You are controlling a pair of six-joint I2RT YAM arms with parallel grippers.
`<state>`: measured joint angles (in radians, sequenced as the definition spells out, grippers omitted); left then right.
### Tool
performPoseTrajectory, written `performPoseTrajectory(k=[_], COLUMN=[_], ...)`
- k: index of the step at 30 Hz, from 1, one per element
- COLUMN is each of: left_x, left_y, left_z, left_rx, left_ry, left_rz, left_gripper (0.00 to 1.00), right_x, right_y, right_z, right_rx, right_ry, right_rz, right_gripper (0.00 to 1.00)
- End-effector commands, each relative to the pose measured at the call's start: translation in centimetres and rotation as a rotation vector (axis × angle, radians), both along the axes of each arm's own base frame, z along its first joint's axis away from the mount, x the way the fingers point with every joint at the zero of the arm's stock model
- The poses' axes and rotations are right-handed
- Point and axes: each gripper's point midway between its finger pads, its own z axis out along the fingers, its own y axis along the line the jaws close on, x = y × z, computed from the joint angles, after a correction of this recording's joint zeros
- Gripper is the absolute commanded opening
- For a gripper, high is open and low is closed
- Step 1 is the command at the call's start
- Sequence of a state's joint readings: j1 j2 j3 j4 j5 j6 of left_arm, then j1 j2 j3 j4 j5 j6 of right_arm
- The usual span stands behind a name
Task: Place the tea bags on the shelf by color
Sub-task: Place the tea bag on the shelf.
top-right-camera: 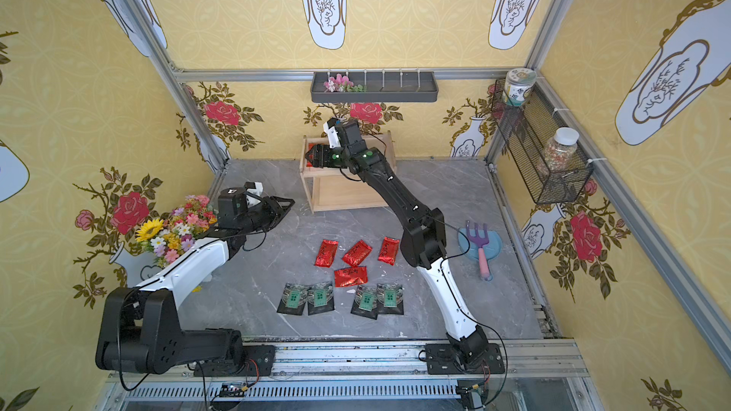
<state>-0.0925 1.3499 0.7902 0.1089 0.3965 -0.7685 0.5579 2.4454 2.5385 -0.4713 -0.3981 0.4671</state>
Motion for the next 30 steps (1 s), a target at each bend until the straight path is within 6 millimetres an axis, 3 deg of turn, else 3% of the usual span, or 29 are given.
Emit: performPoseTrajectory(k=[1,30], left_x=[0.04,0.18], left_y=[-0.24,-0.43], left_z=[0.05,-0.02], left_rx=[-0.011,-0.02], left_ry=[-0.01,-0.008], left_rz=[-0.012,-0.02], left_gripper=[0.39,0.39], right_x=[0.27,1.14], right_y=[0.39,0.76], right_z=[0.97,1.09], right_rx=[0.014,0.05], right_ry=[-0.049,-0.075], right_rz=[0.007,0.0], right_gripper=[0.77,0.81])
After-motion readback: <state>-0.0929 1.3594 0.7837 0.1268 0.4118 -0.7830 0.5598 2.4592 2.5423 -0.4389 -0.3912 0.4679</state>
